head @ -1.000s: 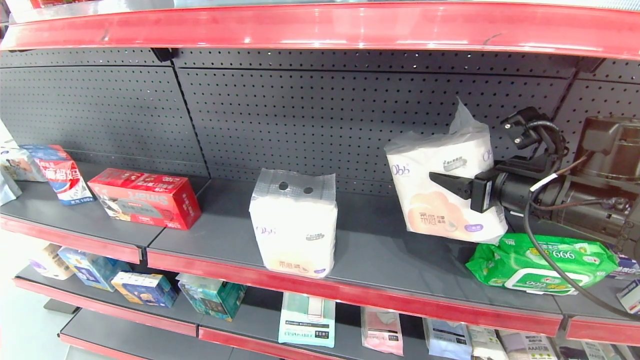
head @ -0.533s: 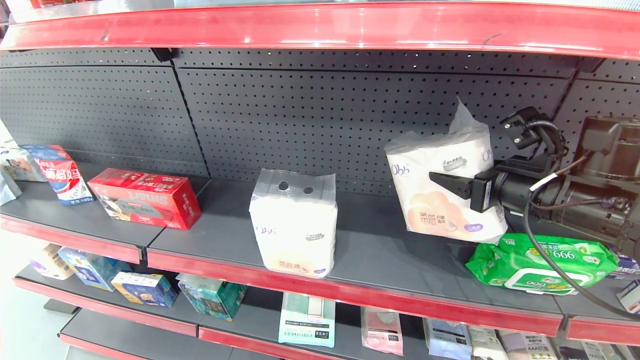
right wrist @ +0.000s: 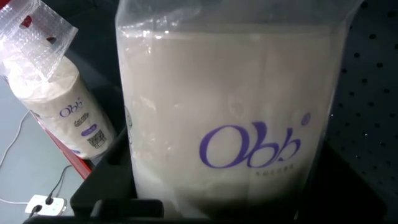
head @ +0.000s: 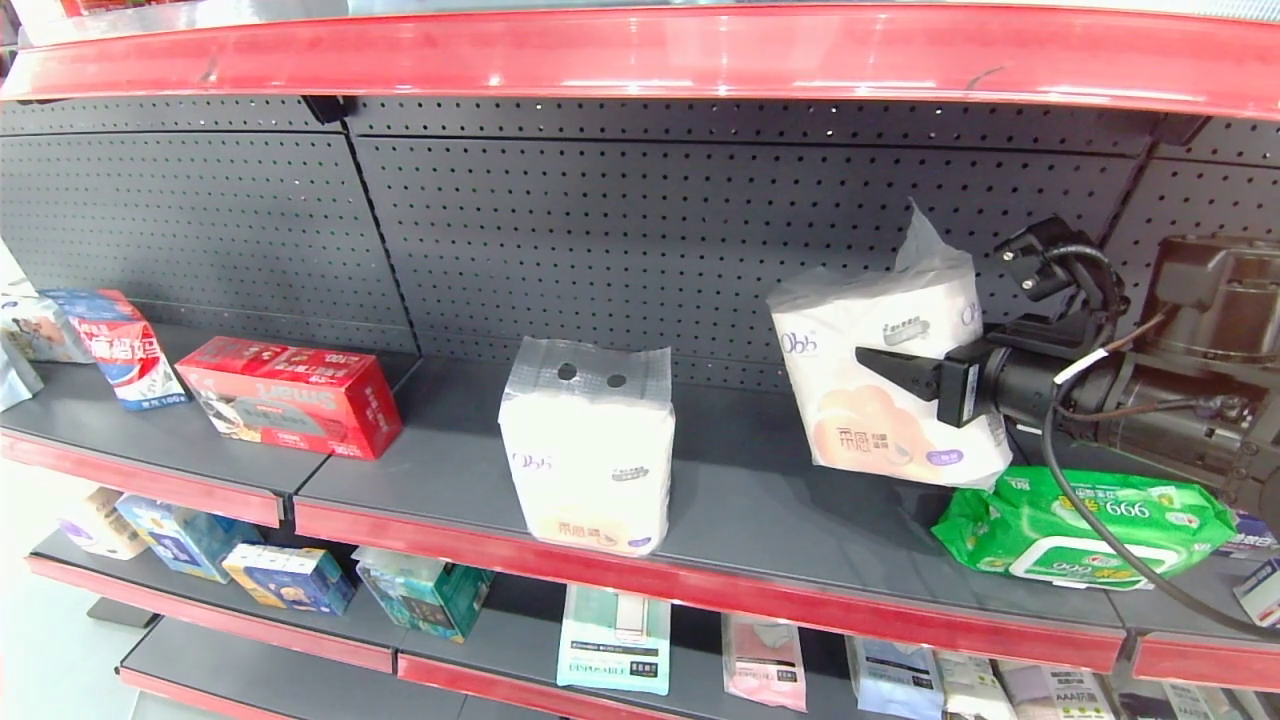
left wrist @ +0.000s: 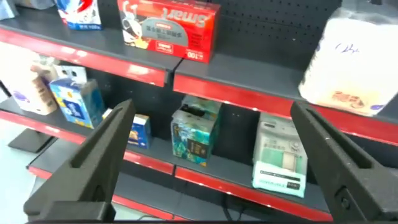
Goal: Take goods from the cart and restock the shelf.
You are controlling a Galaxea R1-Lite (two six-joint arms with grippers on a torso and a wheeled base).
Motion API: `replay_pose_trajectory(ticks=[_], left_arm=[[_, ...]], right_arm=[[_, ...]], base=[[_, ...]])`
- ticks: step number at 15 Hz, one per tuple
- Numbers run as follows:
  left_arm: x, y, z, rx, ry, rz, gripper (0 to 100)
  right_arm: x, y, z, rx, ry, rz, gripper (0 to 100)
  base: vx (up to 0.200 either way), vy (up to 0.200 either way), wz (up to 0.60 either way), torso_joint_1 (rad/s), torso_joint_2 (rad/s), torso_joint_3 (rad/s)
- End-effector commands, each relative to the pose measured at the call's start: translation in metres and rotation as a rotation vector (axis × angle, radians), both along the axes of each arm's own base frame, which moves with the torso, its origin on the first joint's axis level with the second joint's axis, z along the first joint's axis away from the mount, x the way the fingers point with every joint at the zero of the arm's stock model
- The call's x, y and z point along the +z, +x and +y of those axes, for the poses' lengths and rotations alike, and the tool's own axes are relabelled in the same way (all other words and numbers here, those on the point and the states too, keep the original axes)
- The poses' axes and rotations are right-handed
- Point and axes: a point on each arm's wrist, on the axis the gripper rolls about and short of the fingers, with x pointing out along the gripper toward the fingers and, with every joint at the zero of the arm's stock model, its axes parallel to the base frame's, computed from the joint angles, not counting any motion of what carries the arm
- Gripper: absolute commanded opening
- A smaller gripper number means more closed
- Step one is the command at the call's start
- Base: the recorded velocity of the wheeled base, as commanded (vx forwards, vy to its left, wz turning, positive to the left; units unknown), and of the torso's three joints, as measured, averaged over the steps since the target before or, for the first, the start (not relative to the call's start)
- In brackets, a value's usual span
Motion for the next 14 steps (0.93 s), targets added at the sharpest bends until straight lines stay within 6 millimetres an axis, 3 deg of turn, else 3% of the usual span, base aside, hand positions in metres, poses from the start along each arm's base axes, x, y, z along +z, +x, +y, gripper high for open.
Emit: replay_pose_trajectory(ticks=[1,3,10,14], left_arm=[[0.0,0.0,0.0,0.017,-0.007,-0.004,100],[-0.001,0.001,0.0,0.014,-0.065,-0.021,100],[-0.003,0.007,-0.003,-0.153,-0.03,0.04,100],[-0.004,0.003,0.0,0.008,-0.024,-0.031,100]], right_arm=[[-0.001,0.001,0.0,0.001,-0.001,0.004,0],[-0.005,0.004,0.001,0.002,-0.003,0.018,0],[-0.015,0.023,0.008,0.009,-0.003,0.003,0],[-0.015,0.023,0.008,0.009,-0.003,0.003,0]], base=[[0.0,0.0,0.0,0.0,0.0,0.0],[0.0,0.0,0.0,0.0,0.0,0.0],[0.0,0.0,0.0,0.0,0.0,0.0],[0.0,0.0,0.0,0.0,0.0,0.0]])
